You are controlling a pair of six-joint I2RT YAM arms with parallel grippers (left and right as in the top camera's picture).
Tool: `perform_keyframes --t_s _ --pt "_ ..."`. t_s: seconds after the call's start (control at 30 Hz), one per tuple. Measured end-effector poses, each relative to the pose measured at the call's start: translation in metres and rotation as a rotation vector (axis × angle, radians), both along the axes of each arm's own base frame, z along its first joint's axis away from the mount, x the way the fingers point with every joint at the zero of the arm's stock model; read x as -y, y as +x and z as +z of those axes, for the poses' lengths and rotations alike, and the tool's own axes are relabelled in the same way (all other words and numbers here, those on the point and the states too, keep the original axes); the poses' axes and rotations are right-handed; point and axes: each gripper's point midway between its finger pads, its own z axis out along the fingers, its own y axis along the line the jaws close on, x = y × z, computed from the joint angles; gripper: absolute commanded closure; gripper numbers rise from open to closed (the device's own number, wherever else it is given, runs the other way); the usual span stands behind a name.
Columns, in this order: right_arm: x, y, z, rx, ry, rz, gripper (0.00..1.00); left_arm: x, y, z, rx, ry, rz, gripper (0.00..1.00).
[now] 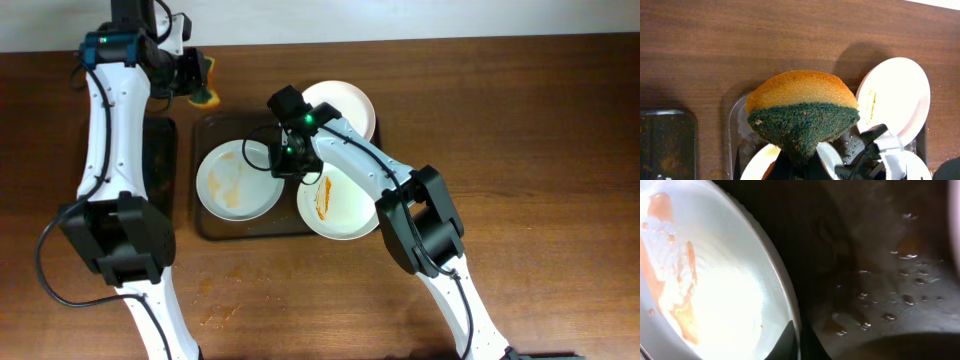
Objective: Clean dirty plates on tray and stack at the side
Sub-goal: 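Lift the sponge away with the left gripper, then lift the cleaned plate with right gripper and place it right of tray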
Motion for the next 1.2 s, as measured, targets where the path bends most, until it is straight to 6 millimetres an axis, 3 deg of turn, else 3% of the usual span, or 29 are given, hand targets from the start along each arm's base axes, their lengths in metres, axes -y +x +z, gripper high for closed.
perform_keyframes --t_s 0.03,0.1,0.13,0.17,0.23,0.37,0.6,0.83,1.2 --pt "0.005 0.001 0.004 0.015 -0.026 0.003 0.96 0.0 -0.004 -0.002 -0.019 0.003 0.001 0.99" --pt "0.021 0.01 0.035 0.104 -0.1 -0.005 0.96 -0.006 -0.01 -0.007 -0.053 0.031 0.016 0.99" --pt "0.028 0.014 0.038 0.134 -0.138 -0.014 0.96 -0.008 -0.011 -0.008 -0.056 0.044 0.022 0.99" --pt "0.036 0.015 0.069 0.19 -0.163 -0.025 0.96 -0.01 -0.011 -0.009 -0.059 0.057 0.028 0.99" --pt "0.057 0.021 0.112 0.306 -0.247 -0.064 0.96 -0.013 -0.011 -0.01 -0.062 0.073 0.036 0.99" --pt "0.075 0.026 0.164 0.487 -0.37 -0.104 0.96 -0.016 -0.011 -0.014 -0.065 0.086 0.042 0.99" --pt "0.069 0.004 0.198 0.741 -0.703 -0.07 0.96 -0.016 -0.018 -0.04 -0.12 0.088 0.041 0.99" --pt "0.056 -0.019 0.244 0.996 -0.924 -0.099 0.96 -0.016 -0.018 -0.045 -0.124 0.089 0.041 0.99" --pt "0.061 -0.019 0.254 1.041 -0.953 -0.153 0.96 -0.016 -0.018 -0.045 -0.124 0.089 0.041 0.99"
